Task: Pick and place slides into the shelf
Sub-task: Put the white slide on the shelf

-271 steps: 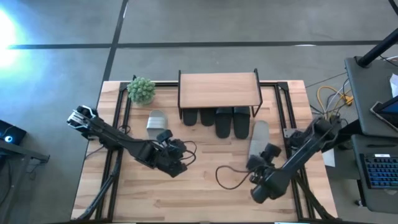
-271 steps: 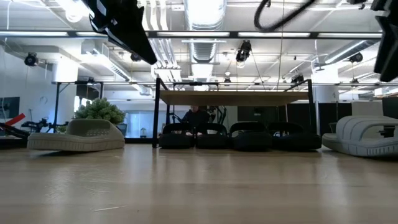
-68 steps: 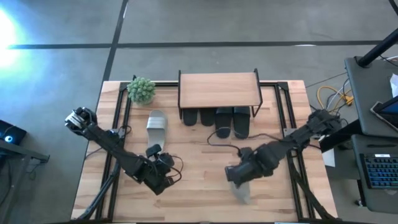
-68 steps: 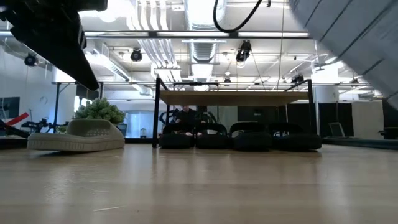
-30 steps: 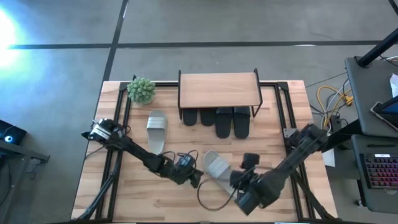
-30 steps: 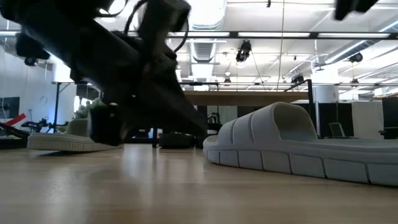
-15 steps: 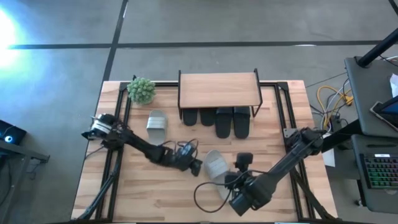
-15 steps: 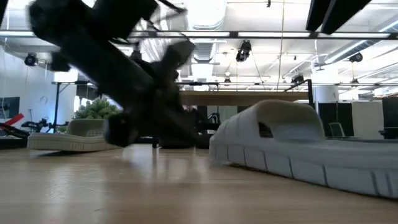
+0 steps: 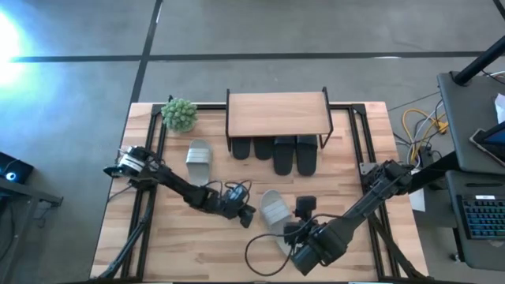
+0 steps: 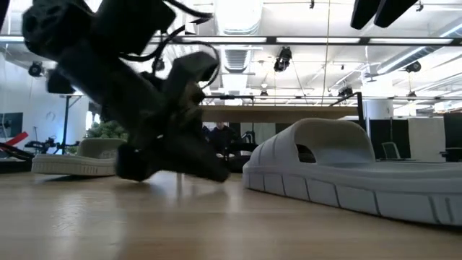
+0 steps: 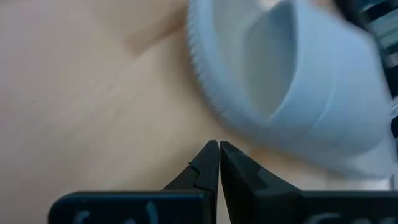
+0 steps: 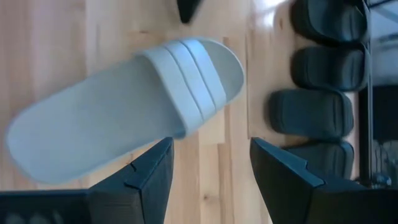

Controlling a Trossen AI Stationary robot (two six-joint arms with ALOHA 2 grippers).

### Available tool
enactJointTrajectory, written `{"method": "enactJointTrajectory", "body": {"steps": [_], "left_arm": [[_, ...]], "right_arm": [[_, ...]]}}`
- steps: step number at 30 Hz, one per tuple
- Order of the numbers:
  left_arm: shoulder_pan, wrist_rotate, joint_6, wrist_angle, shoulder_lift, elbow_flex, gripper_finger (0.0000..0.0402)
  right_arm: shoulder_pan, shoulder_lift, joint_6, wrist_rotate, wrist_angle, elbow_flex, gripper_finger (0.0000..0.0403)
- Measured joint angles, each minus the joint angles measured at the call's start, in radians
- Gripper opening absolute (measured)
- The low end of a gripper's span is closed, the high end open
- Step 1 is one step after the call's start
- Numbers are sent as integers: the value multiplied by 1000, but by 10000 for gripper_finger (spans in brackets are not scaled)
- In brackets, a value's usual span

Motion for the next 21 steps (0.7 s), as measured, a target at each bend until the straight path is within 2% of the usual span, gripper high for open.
{"method": "enactJointTrajectory", "body": {"steps": [9,12,14,21], "left_arm": [[114,28,99,52,58,54,0],[140,72,119,25,47,49,0],[139,96,119,-18,9,33,0],[45,74,124,-183,-183,-39,0]], "right_arm": [[-10,0,-65,-1,102,-15,203],[-17,5,-66,-1,112,-17,203],[-20,6,-66,-9,117,-20,203],[-31,6,-66,-23,183,-61,203]]}}
